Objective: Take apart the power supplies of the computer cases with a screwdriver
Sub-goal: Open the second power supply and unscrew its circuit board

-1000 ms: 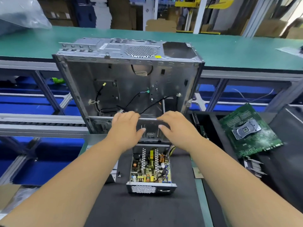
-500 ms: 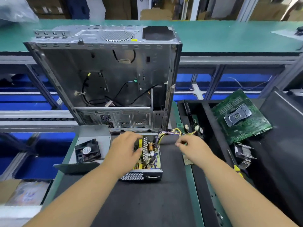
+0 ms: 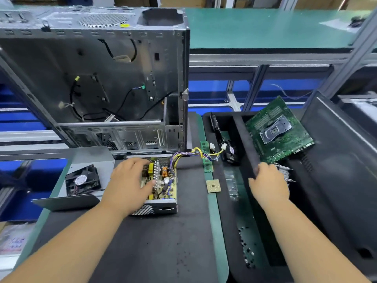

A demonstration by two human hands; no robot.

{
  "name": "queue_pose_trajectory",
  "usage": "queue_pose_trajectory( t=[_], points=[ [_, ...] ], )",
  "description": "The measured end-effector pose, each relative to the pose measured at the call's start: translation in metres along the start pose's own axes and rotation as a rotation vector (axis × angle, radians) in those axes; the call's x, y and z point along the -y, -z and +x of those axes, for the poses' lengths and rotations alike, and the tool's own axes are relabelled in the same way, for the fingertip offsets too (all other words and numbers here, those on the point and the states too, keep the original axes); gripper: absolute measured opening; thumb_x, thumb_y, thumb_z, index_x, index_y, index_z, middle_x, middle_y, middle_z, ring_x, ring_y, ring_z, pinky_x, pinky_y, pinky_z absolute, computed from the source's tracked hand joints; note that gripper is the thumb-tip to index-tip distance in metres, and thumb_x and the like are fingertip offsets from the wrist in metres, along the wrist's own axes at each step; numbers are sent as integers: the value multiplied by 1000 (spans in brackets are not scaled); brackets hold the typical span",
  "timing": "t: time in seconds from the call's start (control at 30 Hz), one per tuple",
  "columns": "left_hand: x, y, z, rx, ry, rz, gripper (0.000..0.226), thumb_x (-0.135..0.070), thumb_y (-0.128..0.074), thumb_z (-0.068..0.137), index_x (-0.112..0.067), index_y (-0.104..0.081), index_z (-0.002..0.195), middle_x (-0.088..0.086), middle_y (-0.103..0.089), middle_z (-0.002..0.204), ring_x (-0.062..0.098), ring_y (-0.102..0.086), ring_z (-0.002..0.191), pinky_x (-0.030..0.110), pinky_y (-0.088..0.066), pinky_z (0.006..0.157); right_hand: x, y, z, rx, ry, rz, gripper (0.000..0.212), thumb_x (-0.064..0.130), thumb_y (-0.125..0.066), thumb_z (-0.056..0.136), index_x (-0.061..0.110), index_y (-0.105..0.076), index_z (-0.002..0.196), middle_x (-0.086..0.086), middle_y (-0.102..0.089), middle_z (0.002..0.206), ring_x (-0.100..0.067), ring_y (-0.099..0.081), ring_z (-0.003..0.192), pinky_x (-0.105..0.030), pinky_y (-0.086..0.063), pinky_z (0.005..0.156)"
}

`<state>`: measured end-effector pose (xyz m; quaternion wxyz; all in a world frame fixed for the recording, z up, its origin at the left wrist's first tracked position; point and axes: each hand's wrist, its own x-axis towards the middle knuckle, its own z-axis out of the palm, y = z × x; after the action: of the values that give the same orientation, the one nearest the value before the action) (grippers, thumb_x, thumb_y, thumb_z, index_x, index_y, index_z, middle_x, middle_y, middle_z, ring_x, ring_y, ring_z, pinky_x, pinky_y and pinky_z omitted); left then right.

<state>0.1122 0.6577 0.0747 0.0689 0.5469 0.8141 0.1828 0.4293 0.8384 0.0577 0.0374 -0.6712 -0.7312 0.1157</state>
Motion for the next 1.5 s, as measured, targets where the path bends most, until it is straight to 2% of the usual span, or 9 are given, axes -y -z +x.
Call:
queue_pose_trajectory(
  t=[0.17, 0.37, 0.67, 0.83, 0.97, 1.13, 1.2, 1.33, 1.5],
  points=[
    [-8, 0, 1, 13, 17, -8, 51, -36, -69, 88, -22, -53, 134, -2, -49, 132, 25, -41, 128, 42, -34, 110, -42, -6, 4, 265, -306, -66, 68, 38, -73, 88, 8, -35, 136, -17, -48, 139, -38, -51, 124, -44, -45, 96],
    [-15, -2, 0, 9, 50, -28, 47, -35, -68, 88, -26, -54, 131, -5, -47, 132, 22, -38, 128, 41, -34, 110, -56, -10, 12, 332, -328, -39, 80, 41, -79, 84, 1, -35, 137, -19, -49, 136, -34, -51, 127, -42, -48, 96],
    [-18, -2, 1, -43, -13, 31, 44, -36, -74, 82, -24, -59, 122, -4, -46, 126, 22, -30, 131, 40, -27, 112, -53, 1, 4, 239, -260, -34, 37, 24, -50, 100, 5, -49, 131, -16, -64, 117, -34, -62, 108, -36, -45, 79],
    [-20, -2, 5, -72, 13, -49, 36, -35, -75, 82, -29, -58, 114, -4, -37, 123, 25, -27, 128, 40, -24, 110, -11, 11, -16, 173, -117, 335, 16, 23, -44, 103, 11, -47, 112, -13, -63, 96, -32, -66, 88, -41, -54, 73],
    [-12, 11, 18, -40, 1, -49, 50, -35, -70, 87, -29, -49, 131, 0, -34, 137, 25, -25, 133, 43, -25, 112, 44, 14, -47, 257, -1, 688, 4, 26, -52, 99, 26, -53, 103, 0, -64, 85, -7, -60, 61, -25, -40, 54],
    [4, 25, 29, 97, -61, -51, 62, -40, -58, 96, -27, -31, 150, -1, -35, 153, 22, -23, 144, 43, -22, 119, 96, 4, -83, 463, 96, 738, 26, 10, -63, 88, 25, -50, 104, 2, -57, 86, -19, -60, 68, -45, -55, 75],
    [4, 27, 29, 124, -114, -57, 65, -41, -58, 96, -26, -30, 152, -1, -33, 155, 22, -23, 146, 43, -20, 121, 104, 5, -88, 405, 88, 704, 26, 4, -59, 86, 26, -49, 98, 1, -59, 88, -28, -65, 76, -51, -55, 82],
    [-2, 28, 23, 76, -210, -76, 60, -39, -61, 93, -24, -38, 147, -1, -38, 150, 22, -28, 141, 40, -22, 118, 110, 11, -94, 220, 136, 686, 22, 10, -68, 83, 29, -58, 87, 6, -69, 89, -8, -63, 71, -21, -49, 63],
    [-14, 19, 10, 65, -305, -162, 39, -34, -62, 92, -26, -54, 129, -5, -49, 134, 19, -38, 129, 33, -24, 109, 114, 29, -100, 25, 171, 906, 25, 11, -79, 80, 29, -61, 83, 3, -68, 79, -22, -67, 79, -37, -50, 75]
  ],
)
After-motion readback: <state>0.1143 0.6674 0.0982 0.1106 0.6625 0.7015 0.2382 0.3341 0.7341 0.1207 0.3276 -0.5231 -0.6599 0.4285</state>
